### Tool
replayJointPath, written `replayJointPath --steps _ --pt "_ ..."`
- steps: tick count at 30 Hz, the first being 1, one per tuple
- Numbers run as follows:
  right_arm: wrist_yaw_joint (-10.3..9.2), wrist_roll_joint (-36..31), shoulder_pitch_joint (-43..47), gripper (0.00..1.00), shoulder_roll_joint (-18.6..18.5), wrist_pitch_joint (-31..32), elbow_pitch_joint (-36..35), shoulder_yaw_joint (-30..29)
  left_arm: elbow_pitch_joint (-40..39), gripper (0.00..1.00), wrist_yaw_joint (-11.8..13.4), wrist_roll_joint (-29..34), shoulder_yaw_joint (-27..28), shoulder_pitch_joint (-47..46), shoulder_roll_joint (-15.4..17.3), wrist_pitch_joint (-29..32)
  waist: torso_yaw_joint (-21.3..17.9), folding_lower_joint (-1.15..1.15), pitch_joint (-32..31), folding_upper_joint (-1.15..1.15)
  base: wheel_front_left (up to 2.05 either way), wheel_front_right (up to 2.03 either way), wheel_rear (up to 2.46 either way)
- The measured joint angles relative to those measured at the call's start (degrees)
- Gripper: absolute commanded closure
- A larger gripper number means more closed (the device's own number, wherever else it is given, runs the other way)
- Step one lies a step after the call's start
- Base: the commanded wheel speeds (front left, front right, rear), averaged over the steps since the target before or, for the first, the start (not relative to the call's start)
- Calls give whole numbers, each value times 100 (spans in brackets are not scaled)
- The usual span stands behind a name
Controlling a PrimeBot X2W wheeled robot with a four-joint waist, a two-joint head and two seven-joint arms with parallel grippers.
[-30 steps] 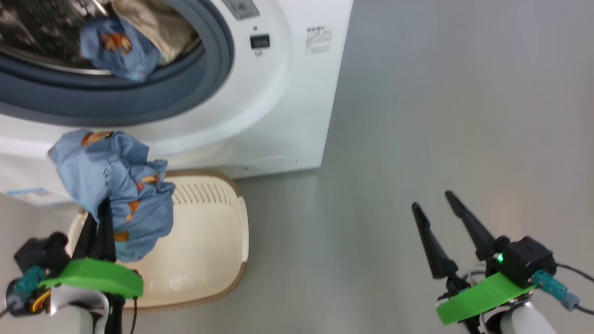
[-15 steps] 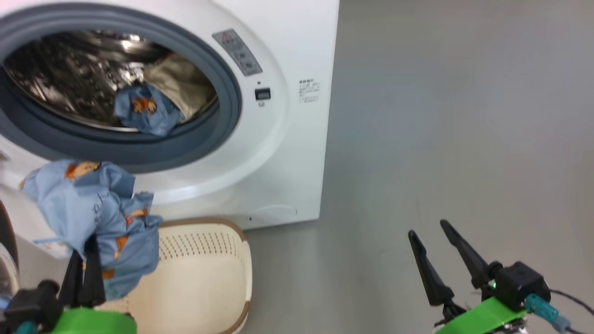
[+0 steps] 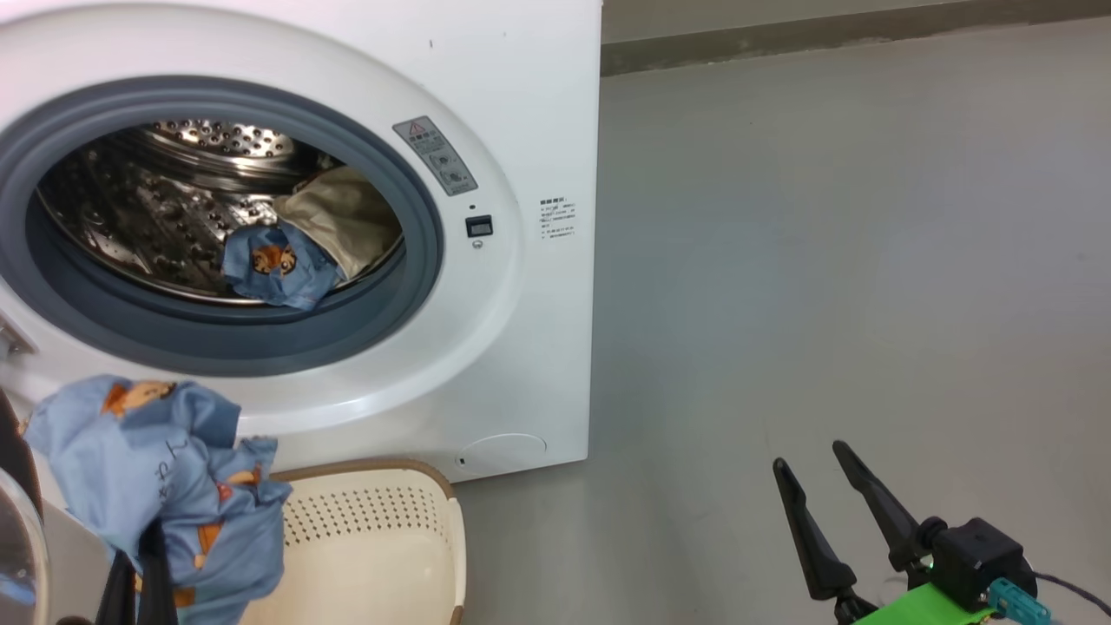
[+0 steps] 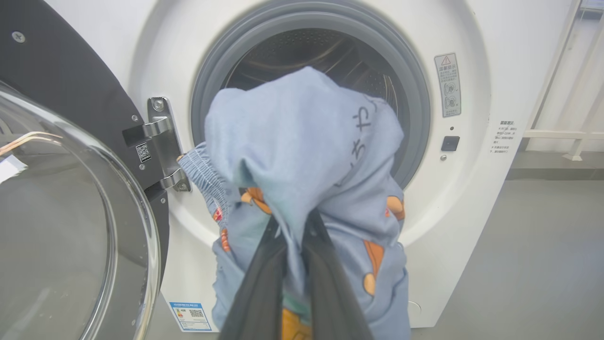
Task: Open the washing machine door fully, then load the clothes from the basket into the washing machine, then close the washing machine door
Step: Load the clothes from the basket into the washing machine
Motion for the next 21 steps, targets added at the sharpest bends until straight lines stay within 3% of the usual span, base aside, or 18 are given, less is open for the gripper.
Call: replayJointPath --steps 21 --pt "0 -15 185 0 37 0 -36 -52 -74 100 46 0 -125 303 -104 0 87 0 -11 0 0 0 0"
